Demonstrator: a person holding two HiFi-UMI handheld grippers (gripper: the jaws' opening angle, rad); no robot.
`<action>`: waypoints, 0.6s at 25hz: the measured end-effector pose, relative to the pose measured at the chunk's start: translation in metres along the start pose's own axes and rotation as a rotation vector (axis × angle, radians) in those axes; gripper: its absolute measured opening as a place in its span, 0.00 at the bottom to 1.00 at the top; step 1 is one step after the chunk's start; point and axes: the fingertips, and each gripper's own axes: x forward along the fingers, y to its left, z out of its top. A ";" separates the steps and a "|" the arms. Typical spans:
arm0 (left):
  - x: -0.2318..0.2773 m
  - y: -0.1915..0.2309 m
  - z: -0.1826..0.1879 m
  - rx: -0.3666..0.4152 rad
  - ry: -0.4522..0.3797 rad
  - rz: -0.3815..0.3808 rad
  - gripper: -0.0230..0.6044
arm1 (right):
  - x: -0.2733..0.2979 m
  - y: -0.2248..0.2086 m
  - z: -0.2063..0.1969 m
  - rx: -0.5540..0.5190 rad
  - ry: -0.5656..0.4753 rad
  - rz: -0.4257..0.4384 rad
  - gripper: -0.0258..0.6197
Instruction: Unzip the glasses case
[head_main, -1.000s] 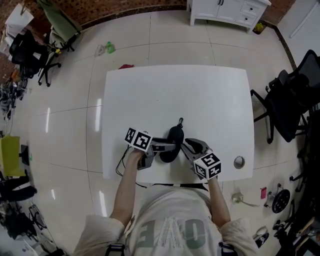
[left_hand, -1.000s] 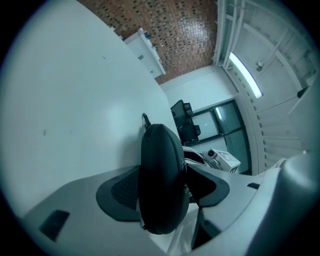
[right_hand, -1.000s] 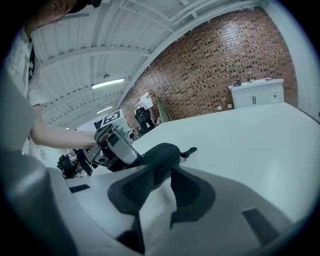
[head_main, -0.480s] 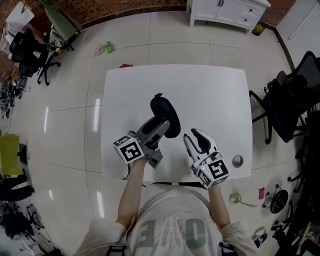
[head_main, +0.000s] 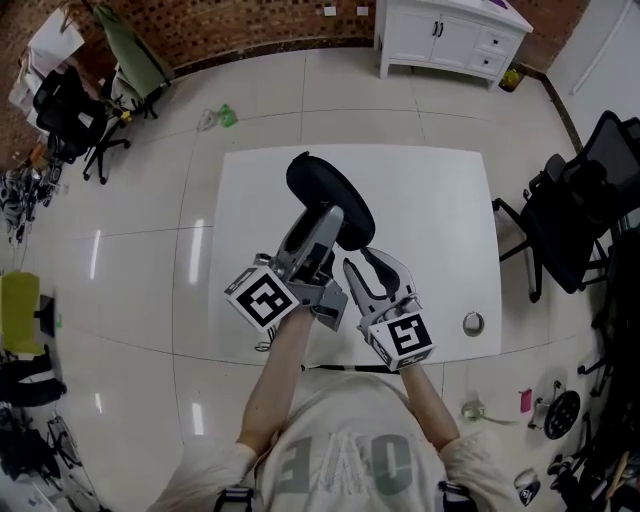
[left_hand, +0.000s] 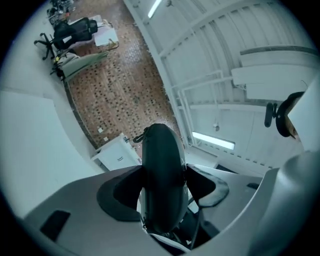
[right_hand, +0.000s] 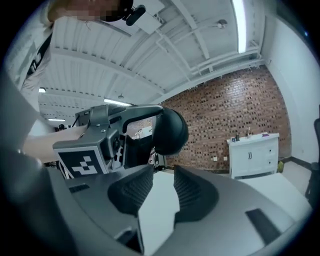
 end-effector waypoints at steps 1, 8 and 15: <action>0.000 -0.008 0.002 0.028 -0.001 -0.010 0.48 | 0.001 0.002 0.005 -0.014 -0.011 -0.001 0.20; 0.003 -0.063 0.006 0.256 0.034 -0.049 0.48 | -0.002 0.013 0.036 -0.076 -0.126 -0.011 0.20; -0.003 -0.092 0.009 0.332 0.013 -0.058 0.48 | -0.010 0.023 0.078 -0.179 -0.325 -0.030 0.20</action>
